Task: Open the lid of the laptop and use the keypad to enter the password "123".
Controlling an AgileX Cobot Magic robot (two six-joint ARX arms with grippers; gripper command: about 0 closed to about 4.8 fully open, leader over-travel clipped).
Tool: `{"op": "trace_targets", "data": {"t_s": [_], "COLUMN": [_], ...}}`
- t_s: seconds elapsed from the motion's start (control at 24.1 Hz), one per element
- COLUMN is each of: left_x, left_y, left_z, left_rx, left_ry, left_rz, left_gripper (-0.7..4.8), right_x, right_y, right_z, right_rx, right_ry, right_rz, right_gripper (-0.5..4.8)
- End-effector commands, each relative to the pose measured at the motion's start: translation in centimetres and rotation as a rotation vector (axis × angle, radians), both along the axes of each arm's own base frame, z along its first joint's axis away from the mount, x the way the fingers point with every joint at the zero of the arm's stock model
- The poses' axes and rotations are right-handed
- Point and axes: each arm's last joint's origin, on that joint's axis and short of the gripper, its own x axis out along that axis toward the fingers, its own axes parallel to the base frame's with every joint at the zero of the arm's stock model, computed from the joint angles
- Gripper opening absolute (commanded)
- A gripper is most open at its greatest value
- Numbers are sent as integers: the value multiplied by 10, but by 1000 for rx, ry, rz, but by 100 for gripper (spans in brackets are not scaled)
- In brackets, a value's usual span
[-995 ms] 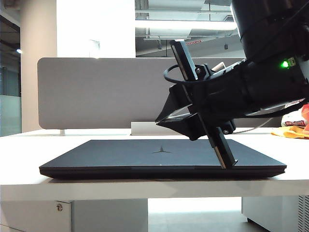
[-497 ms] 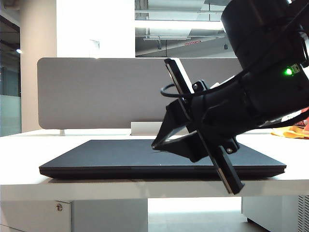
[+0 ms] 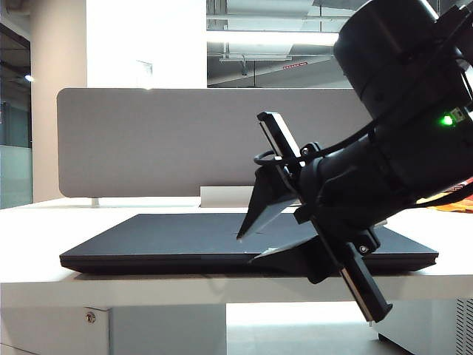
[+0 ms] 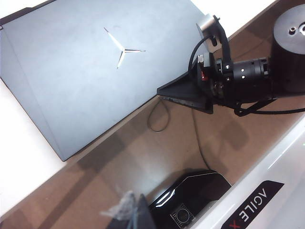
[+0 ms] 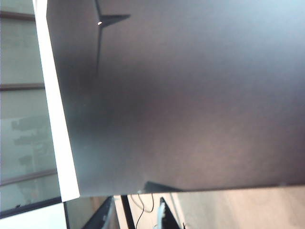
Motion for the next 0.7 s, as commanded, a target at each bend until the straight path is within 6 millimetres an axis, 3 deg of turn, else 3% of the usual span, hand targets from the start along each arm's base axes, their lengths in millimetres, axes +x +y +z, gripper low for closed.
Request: {"op": "trace_targets", "data": {"t_s": [0.04,0.17,0.41,0.58,0.7], "left_x": [0,0,0,0,0], "left_y": [0,0,0,0,0], "left_z": [1,1,1,1,1], "left_rx": [-4,-6,-4,-1,-1], "left_ry": [-8,-10,-13,-16,-16], "left_rz": [0,0,4,10,10], "left_gripper": [-6,-6,-6,-6,-6], "right_x": [1,2,6,6,7], "right_y": [0,2,6,6,6], "right_z": [-1,-11,-11,-11,-9], "right_rx": [15,32,86,89,101], "right_ry": [13,57,15,11,-4], "right_rz": [-28,-47,-42,-48,-53], "right_gripper": [127,196,202,197,122]}}
